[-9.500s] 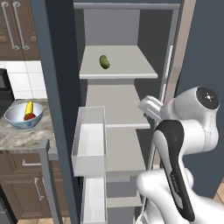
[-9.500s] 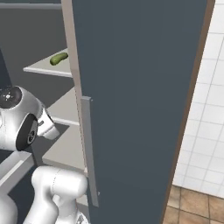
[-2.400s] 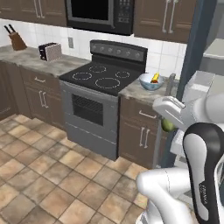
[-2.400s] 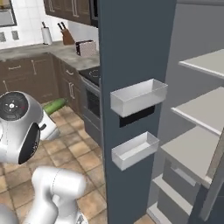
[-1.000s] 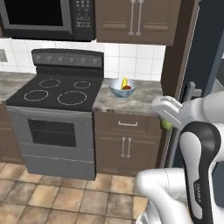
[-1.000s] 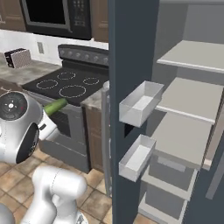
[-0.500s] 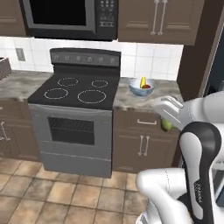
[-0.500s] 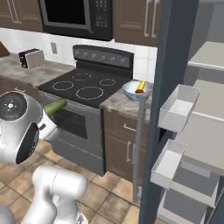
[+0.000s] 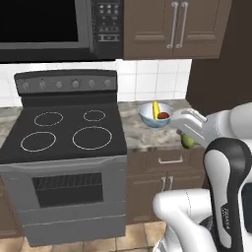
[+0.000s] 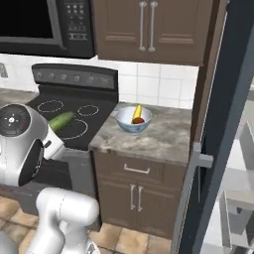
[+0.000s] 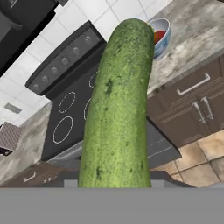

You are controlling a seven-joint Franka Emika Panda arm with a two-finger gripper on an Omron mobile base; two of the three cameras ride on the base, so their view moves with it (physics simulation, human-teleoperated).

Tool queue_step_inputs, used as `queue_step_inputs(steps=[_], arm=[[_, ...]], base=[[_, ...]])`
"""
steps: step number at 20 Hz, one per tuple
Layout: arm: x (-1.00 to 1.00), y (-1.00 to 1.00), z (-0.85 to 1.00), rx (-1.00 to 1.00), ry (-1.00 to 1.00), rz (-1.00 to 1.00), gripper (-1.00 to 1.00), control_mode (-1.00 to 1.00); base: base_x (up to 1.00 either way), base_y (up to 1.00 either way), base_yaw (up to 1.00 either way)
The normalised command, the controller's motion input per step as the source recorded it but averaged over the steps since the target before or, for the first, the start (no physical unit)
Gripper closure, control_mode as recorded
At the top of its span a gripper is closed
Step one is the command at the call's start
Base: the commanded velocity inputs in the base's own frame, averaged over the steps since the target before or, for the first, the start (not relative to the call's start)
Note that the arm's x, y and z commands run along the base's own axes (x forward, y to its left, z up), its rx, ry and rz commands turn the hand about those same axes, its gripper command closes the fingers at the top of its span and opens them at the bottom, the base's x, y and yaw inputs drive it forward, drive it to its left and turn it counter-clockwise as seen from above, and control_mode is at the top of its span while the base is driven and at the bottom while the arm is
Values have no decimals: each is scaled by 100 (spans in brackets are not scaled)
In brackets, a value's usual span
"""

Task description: Take the corn, cucumber, and mango from the freezer and place them in the bowl on the counter.

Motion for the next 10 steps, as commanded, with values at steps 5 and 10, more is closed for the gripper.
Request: queue_step_inputs(steps=[5,10], arm=[[0,0,0,0,0,0,100,100],[0,0,0,0,0,0,100,100]], base=[[99,34,-60],[100,0,-48]])
